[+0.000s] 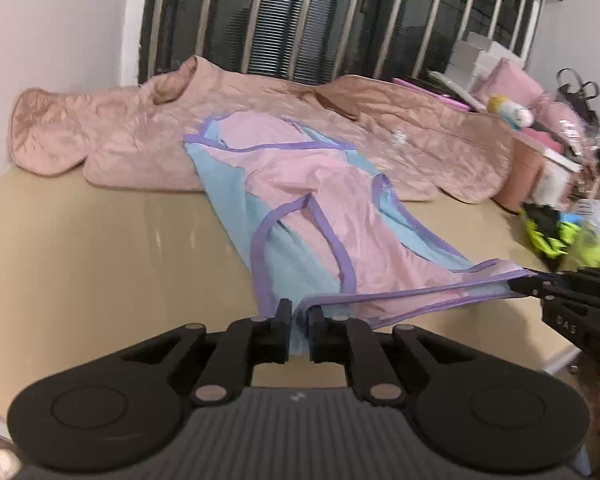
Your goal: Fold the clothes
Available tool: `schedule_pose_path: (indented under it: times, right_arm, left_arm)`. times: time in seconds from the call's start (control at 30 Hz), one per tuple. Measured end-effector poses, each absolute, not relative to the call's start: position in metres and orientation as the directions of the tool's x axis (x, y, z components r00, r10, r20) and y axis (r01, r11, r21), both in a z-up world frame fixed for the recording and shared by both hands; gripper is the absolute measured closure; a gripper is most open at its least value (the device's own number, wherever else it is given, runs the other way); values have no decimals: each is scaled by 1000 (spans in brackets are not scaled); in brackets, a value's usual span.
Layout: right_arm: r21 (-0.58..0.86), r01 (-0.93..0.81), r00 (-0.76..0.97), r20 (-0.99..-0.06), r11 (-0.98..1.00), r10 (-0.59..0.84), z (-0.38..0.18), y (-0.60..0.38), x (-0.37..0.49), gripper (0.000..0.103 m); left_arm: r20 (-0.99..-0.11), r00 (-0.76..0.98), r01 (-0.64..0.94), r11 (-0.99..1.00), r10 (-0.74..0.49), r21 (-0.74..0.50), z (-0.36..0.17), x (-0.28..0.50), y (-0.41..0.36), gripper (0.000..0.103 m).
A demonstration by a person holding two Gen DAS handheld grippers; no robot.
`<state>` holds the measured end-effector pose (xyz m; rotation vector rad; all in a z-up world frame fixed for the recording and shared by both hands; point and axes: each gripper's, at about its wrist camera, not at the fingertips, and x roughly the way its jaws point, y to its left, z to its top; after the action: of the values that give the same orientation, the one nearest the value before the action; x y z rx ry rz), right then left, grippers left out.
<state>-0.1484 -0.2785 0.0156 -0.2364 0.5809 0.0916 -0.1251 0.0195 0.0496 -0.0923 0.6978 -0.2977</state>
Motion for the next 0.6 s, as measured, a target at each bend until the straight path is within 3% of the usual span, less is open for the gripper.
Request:
schedule_pose_path:
  times: [0.03,0.1,0.2,0.3,0.33,0.37,0.47,0.5,0.6]
  right_arm:
    - [-197,-154,831,-557,968,19,16,-280,-156,100]
    - [-227,-196,814,-580,954,29,10,-282,-167,89]
    - [-261,-216,810,-586,941,23,3,-288,-181,76]
    - [-240,-209,806,-592,948,28,3,-298,-192,61]
    - [-241,-213,813,-582,947,35,4,-297,-196,61]
    - [-235,-231,820,-569,944,59,6,-294,-200,61]
    - [-189,-313,827,-537,931,169,13,-273,-206,61]
    - [-169,-342,824,-527,924,209,16,-264,-207,60]
    - [-120,-408,803,-519,905,293,15,-228,-200,60]
  left_arm:
    - [-624,717,246,950,-311,-190,47,-133,19,83]
    - [-631,709,252,948,-316,-193,37,-149,15,72]
    - [-624,695,262,934,-358,-244,30,-169,17,68]
    - [-574,728,235,923,-374,-304,41,-172,34,43]
    - [-556,750,217,928,-357,-303,46,-169,40,31]
    - [-543,771,194,935,-332,-296,51,-164,45,28]
    - [-563,804,82,973,-193,-216,54,-126,52,30]
    - [-573,799,80,977,-182,-198,53,-112,50,35]
    - [-581,797,119,986,-166,-119,47,-78,32,36]
